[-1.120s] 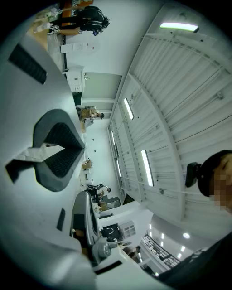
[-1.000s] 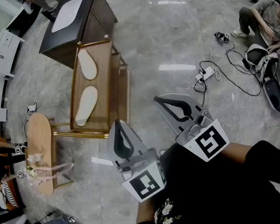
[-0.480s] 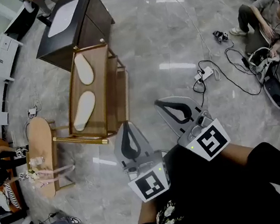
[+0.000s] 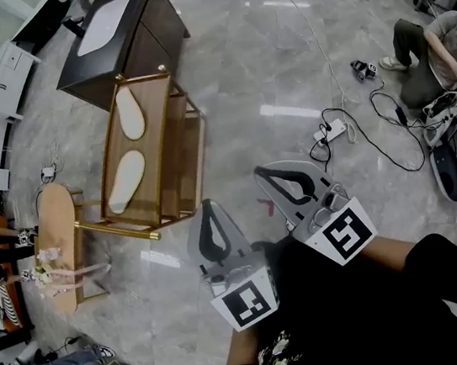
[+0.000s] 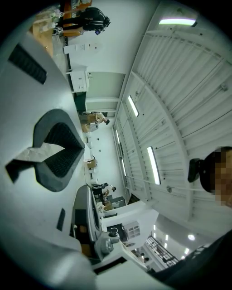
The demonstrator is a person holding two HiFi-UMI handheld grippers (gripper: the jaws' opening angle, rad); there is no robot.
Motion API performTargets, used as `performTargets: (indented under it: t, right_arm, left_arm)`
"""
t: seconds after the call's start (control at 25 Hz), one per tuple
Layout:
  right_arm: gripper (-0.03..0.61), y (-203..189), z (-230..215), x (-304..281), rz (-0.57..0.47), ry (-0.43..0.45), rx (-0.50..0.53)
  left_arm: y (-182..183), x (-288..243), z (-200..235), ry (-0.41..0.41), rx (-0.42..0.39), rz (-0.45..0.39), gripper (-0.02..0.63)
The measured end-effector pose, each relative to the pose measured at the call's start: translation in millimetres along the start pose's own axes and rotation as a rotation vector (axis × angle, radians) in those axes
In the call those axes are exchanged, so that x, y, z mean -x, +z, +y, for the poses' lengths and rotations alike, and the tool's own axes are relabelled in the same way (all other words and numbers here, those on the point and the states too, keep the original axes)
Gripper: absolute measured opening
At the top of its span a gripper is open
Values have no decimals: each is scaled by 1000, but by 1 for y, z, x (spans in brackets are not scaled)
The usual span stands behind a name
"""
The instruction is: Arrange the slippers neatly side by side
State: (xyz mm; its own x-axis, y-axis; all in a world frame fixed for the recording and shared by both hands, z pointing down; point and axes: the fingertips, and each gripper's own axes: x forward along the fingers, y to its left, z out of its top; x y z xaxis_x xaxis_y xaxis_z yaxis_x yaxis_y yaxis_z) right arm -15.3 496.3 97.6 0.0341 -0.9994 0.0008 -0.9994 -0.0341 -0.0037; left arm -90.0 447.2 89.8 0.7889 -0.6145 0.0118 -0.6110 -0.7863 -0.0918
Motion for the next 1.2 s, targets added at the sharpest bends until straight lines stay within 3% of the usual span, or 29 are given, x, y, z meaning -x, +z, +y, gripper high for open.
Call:
performTargets:
  t: [0.56,0.88,1.2]
  right_arm:
    - [-2,-13,-14,-7,19,34,-39]
    - [-2,-18,-30,-28,41,27,-43]
    - [-2,-29,-28,-71,69,84,-83]
  left_arm:
    - [-14,-2,13,89,-28,54,2]
    - [-18,-27,26,95,-31,59,2]
    - [-29,-50,54,131,-26,100,2]
